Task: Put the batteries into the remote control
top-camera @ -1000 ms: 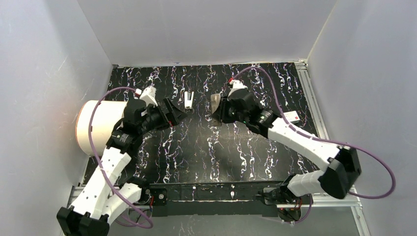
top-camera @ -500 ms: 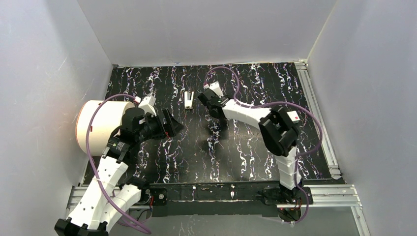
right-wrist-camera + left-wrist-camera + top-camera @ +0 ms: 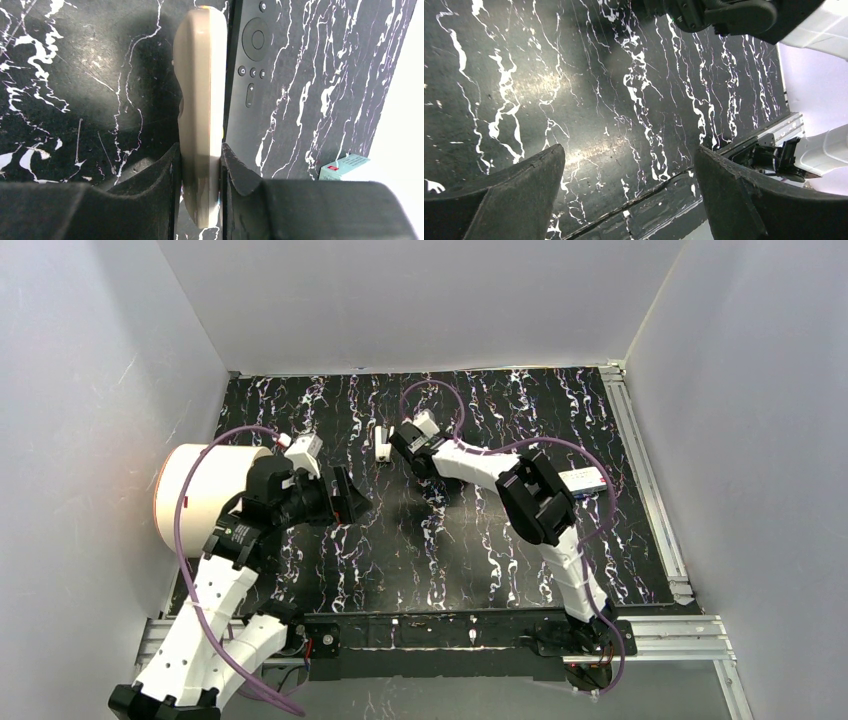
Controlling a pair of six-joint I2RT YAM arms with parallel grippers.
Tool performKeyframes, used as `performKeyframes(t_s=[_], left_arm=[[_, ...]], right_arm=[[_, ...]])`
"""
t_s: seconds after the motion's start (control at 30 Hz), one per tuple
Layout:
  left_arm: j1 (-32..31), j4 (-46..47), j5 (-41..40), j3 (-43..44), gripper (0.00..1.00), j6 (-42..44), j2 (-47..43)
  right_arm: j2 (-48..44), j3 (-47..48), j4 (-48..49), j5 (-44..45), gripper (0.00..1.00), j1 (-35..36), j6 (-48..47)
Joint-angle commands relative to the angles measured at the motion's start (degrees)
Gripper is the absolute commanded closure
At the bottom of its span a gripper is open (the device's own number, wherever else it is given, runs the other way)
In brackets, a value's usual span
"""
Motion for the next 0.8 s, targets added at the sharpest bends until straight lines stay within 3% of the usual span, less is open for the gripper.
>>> performKeyframes(t_s=[0.0, 0.13, 0.27, 0.47, 0.77], left_arm=[[0.26, -5.24, -2.00, 5.45, 0.02, 5.14, 1.14], [0.27, -5.39, -2.92, 7.09, 0.01, 5.58, 0.89], [0.22, -7.90, -2.98, 10.49, 0.02, 7.07, 1.72], [0.22, -10.48, -3.14, 15.06, 0.01, 7.90, 1.70], [0.24, -7.72, -9.94, 15.38, 0.01, 5.84, -5.75]], right_arm=[[1.64, 3.94, -3.45, 0.11, 0.62, -0.18, -1.17], [0.96, 3.38, -4.16, -2.47, 0.51, -0.15, -1.61], [-3.57, 1.04, -1.26, -10.81, 0.36, -0.70, -2.26], [-14.85, -4.51, 2.82, -19.63, 0.26, -1.43, 0.50], [-44.18, -21.27, 8.50, -9.72, 0.25, -1.48, 7.33]])
